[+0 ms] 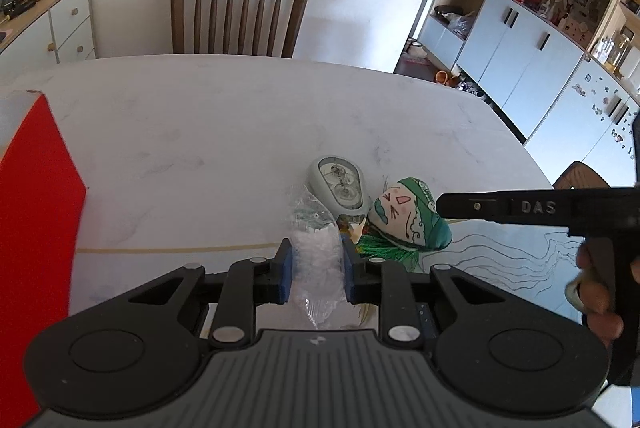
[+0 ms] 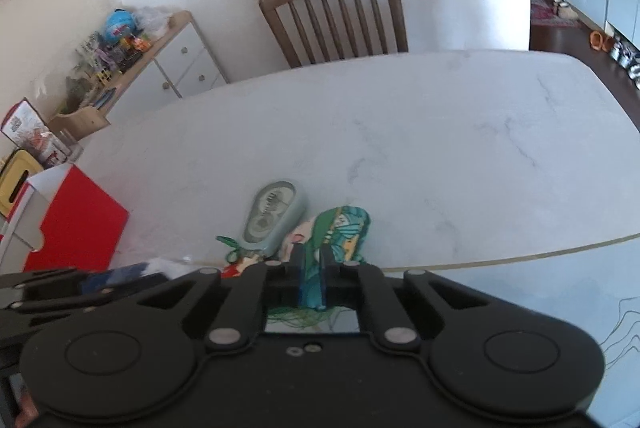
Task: Organize objects
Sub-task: 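Lift the clear bag with left tool while right tool lifts the pouch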
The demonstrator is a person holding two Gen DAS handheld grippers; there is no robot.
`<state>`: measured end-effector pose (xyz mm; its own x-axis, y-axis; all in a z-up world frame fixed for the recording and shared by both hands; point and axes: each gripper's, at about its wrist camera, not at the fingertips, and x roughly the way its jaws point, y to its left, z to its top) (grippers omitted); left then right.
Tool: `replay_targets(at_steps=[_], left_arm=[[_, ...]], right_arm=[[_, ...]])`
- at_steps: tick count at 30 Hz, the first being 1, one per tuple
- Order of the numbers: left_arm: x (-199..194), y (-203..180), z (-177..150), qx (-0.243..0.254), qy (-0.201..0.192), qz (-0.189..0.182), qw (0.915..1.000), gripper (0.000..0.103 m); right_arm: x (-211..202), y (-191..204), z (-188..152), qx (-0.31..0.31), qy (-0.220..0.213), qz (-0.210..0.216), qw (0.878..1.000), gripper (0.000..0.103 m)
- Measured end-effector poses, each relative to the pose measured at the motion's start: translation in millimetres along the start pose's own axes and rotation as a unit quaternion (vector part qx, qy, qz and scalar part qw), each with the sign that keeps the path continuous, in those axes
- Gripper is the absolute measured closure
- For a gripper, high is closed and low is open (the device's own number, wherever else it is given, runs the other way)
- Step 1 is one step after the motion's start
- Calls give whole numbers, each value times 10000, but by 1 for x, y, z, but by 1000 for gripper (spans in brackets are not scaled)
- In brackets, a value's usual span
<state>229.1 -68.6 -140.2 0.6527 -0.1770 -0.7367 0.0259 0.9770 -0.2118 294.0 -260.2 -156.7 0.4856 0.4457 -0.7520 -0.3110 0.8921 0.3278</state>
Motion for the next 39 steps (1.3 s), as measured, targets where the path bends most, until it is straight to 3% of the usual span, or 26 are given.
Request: replay_targets(at_steps=[6, 8, 10, 11, 18, 22, 26, 33, 39], left_arm=[[-2, 4, -3, -70, 37, 30, 10000, 79], [-1, 6, -4, -102, 56, 37, 9999, 79], [-1, 7, -4, -141, 67, 47, 9999, 79], [-1, 8, -4, -157, 69, 53, 9998, 79], [0, 8, -4, -178, 104, 107, 9997, 79], [1, 8, -4, -180, 117, 131, 9997, 79], [0, 10, -3, -211, 127, 141, 9996, 79], [-8, 10, -1, -206, 87, 100, 9997, 79], [-25, 11, -1, -146, 33, 24, 9999, 79]], right_arm=[[13, -3, -5, -68, 127, -76, 9999, 77], [14, -4, -6, -49, 96, -114, 9999, 64], [15, -5, -6, -16, 48, -105, 9999, 43], [16, -5, -6, 4, 42, -84, 10000, 41], [42, -9, -3, 167, 277, -4, 9995, 41], [42, -10, -5, 145, 253, 122, 9995, 52], [40, -10, -7, 230, 277, 146, 9992, 56], [23, -6, -12, 284, 89, 60, 9995, 60], [-20, 0, -18, 241, -109, 152, 9995, 60]])
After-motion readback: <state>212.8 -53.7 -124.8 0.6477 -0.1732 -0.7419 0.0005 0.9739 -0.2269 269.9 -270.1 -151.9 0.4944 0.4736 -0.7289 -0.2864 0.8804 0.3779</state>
